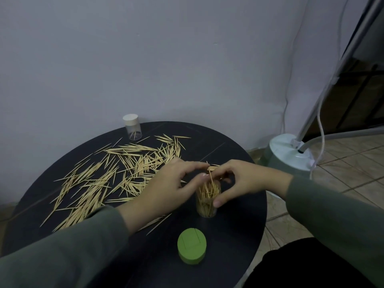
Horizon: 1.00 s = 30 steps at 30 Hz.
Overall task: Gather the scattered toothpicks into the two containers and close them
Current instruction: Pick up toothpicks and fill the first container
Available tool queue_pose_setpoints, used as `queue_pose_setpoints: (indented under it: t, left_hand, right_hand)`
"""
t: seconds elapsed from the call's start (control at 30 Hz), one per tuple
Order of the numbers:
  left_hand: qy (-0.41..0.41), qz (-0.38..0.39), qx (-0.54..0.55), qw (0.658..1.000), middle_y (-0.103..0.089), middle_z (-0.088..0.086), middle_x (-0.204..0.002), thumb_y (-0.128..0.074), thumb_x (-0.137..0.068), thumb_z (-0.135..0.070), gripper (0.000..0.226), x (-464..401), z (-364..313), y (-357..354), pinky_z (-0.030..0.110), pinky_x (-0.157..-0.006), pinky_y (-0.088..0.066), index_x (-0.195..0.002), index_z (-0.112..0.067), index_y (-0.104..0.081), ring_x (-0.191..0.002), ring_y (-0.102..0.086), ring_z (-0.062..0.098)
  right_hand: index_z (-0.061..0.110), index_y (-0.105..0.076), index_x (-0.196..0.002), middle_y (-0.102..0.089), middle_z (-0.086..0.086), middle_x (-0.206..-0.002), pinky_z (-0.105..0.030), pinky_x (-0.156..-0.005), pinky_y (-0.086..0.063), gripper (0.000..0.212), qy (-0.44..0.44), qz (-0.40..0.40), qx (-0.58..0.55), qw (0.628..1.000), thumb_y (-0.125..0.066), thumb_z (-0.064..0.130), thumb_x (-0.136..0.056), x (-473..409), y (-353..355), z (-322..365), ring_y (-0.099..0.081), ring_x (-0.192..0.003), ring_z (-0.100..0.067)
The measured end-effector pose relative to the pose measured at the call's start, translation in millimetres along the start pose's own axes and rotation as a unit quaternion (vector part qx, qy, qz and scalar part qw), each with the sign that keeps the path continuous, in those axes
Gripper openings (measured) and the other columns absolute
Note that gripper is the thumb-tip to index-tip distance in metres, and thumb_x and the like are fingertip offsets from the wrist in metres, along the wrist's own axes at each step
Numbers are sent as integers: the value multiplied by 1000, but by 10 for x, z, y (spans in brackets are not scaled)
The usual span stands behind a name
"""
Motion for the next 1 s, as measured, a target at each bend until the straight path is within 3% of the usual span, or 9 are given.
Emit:
queue_pose_setpoints:
  t: [0.2, 0.37, 0.53, 0.6, 0.67, 0.73, 0.8, 0.87, 1.0]
  left_hand:
    - [-86, 21, -15, 996, -48, -42, -116, -52, -82, -69, 60, 104, -47, -32, 16, -87, -44, -134, -40, -49, -109, -47, -2]
    - [-52, -53, 7, 997, -64, -14, -95, -56, -84, -54, 37, 74, -28, -85, 32, -77, -54, -115, -38, -67, -93, -58, 3]
    - [-63, -71, -2, 995, -64, -16, -87, -59, -82, -52, 24, 26, -24, -110, 29, -78, -51, -94, -36, -73, -91, -54, 2]
    - [-79, -86, -14, 993, -62, -16, -95, -60, -82, -53, 29, 0, -60, -90, 19, -84, -42, -100, -33, -72, -98, -49, 1]
    - [-61, -72, -12, 995, -57, -16, -113, -58, -80, -61, 47, -35, -79, -87, 12, -92, -35, -119, -35, -63, -111, -45, 1]
    - [-31, -38, -1, 999, -53, -18, -126, -55, -81, -65, 62, -57, -75, -113, 18, -100, -35, -135, -34, -51, -121, -41, 0]
    - [-21, -15, 1, 1000, -52, -25, -117, -56, -87, -58, 59, -47, -87, -122, 27, -96, -43, -138, -30, -49, -115, -42, -2]
    - [-79, -18, -49, 996, -54, -28, -107, -54, -90, -52, 51, -12, -142, -100, 30, -90, -45, -135, -27, -54, -109, -46, 1]
    - [-233, -15, -164, 958, -65, -15, -123, -49, -93, -53, 44, 67, -113, -107, 38, -88, -42, -120, -24, -68, -119, -52, 15]
  right_hand:
    - [43, -65, -89, -63, 29, -77, -10, -65, -38, 29, 15, -7, -7, 1000, -84, 30, -72, 11, 11, 39, -55, -72, 7]
    - [46, -65, -99, -67, 24, -87, -12, -68, -38, 35, 9, 0, -11, 1000, -83, 39, -70, 5, 7, 28, -55, -76, 7]
    - [49, -65, -86, -64, 16, -81, -20, -65, -39, 25, 16, -1, -4, 1000, -83, 41, -70, -7, 9, 29, -49, -70, 1]
    - [48, -65, -88, -63, 18, -78, -24, -65, -40, 25, 15, 1, -2, 1000, -83, 44, -70, -11, 5, 16, -48, -69, 0]
    - [45, -67, -94, -62, 23, -77, -21, -66, -40, 30, 10, 4, -3, 1000, -82, 45, -69, -8, 5, 11, -50, -70, 1]
    - [33, -71, -99, -62, 21, -76, -23, -65, -40, 33, 11, 4, -2, 1000, -82, 43, -70, -11, 4, 5, -49, -70, 0]
    - [28, -72, -98, -64, 12, -80, -29, -66, -42, 34, 9, 1, -4, 1000, -83, 43, -70, -17, 3, -8, -51, -71, -5]
    - [31, -72, -97, -67, 5, -87, -34, -69, -44, 32, 8, 0, -14, 1000, -83, 44, -69, -20, -2, -25, -54, -76, -12]
    - [34, -72, -105, -71, 5, -96, -30, -73, -45, 39, 11, 9, -26, 1000, -82, 45, -69, -13, -11, -19, -58, -81, -10]
Point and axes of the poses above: each hand's wrist, its own x-axis away from the middle knuckle, its own y-axis out of the back of the hand, z = x × y, the point moved 4 cm from there along -x, towards the middle knuckle
